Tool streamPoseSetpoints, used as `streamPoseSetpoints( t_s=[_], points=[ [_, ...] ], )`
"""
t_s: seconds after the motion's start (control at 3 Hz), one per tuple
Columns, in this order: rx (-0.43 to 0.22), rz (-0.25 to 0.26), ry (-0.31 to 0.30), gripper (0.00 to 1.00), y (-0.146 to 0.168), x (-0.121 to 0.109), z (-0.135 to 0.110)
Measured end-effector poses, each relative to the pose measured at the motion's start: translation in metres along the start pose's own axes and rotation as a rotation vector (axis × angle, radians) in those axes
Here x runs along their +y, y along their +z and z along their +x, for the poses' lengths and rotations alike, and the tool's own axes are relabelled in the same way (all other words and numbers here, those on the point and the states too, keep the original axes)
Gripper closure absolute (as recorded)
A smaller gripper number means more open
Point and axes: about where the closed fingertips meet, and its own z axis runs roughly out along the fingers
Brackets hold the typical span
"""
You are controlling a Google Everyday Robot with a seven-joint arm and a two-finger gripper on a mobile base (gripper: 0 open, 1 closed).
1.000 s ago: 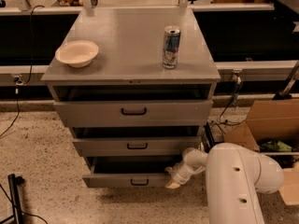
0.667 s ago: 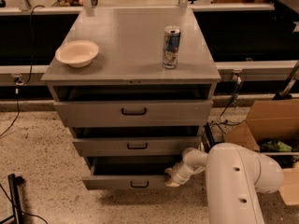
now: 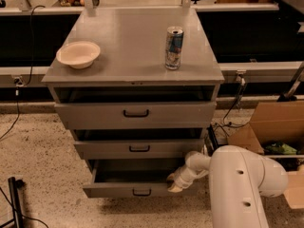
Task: Open bottom drawer
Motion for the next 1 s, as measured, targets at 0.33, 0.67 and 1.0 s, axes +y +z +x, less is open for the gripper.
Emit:
streamPoseSetpoints(
  t_s=[0.33,0.67,1.0],
  points=[
    [-0.013,-0.007,-0.046,0.73,-0.0037,0.0075,-0.0123],
    [-0.013,-0.007,-0.046,0.52,-0.0037,0.0073,-0.0123],
    [-0.014,-0.011,-0.045,0.28,-0.0015,0.0091,-0.0127]
  ],
)
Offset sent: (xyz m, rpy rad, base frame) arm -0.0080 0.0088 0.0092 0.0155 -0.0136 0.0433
